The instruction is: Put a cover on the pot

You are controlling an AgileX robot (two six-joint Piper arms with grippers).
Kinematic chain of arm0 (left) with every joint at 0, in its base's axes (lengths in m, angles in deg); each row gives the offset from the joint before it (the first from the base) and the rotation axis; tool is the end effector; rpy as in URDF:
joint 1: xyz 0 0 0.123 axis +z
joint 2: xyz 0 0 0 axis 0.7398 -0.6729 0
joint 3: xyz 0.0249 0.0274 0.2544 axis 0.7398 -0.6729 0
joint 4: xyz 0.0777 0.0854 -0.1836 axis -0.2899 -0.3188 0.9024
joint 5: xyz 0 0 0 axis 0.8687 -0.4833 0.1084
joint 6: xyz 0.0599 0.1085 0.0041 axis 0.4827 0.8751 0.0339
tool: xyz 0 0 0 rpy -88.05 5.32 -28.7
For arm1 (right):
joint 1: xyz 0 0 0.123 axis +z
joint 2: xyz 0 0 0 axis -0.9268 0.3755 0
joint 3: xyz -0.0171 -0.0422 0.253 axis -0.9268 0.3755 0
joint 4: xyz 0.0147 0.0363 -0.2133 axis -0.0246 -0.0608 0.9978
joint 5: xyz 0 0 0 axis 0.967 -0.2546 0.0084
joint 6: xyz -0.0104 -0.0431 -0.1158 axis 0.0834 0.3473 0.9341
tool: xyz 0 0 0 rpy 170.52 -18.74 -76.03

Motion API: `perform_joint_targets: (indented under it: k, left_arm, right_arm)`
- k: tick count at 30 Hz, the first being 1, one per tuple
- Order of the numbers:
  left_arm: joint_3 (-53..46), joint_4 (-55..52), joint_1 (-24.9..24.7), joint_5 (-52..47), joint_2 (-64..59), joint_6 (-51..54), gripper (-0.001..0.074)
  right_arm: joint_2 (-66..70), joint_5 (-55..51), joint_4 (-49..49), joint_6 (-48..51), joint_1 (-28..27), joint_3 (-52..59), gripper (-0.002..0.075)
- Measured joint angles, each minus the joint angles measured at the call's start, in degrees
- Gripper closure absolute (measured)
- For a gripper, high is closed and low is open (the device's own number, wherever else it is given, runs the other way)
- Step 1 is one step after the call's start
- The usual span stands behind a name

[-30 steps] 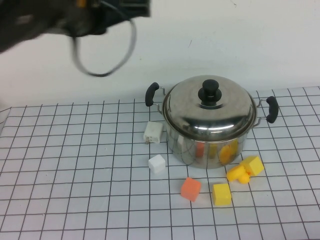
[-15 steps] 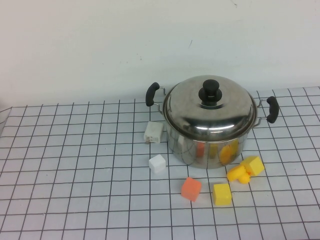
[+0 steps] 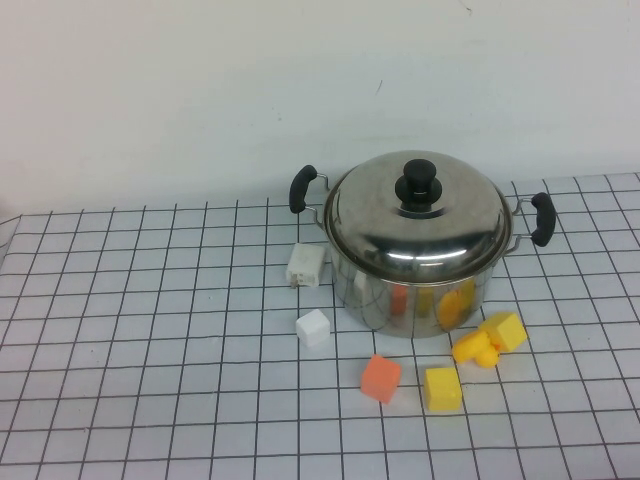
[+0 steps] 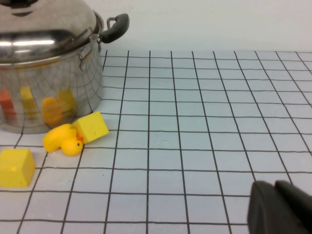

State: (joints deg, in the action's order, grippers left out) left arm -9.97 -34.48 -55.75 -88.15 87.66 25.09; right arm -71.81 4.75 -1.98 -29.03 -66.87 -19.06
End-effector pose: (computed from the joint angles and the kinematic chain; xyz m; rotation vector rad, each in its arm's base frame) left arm 0.0750 0.0047 0.2297 -0.4829 1.6366 -0.4554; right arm 0.0778 -0.0024 0.1686 -0.0468 1.8355 -0.0556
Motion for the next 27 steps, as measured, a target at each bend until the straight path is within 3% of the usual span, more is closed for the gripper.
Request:
perform_joint_targets:
  k: [10,18,27]
  left_arm:
    - [-3.4,4.7,1.1,7.1,-0.2,4.9,0.0736]
    - [-9.1,19.9,12.9,8.7,2.5,17.8,0.0736]
    - [-9.5,19.9,15.6,1.3,2.5,28.1,0.0736]
  right_arm:
    - [0.0,0.0,0.0,0.0,0.0,0.0,0.0717]
    - [0.0,0.0,0.0,0.0,0.0,0.0,0.0717]
    - [0.0,0.0,0.0,0.0,0.0,0.0,0.0717]
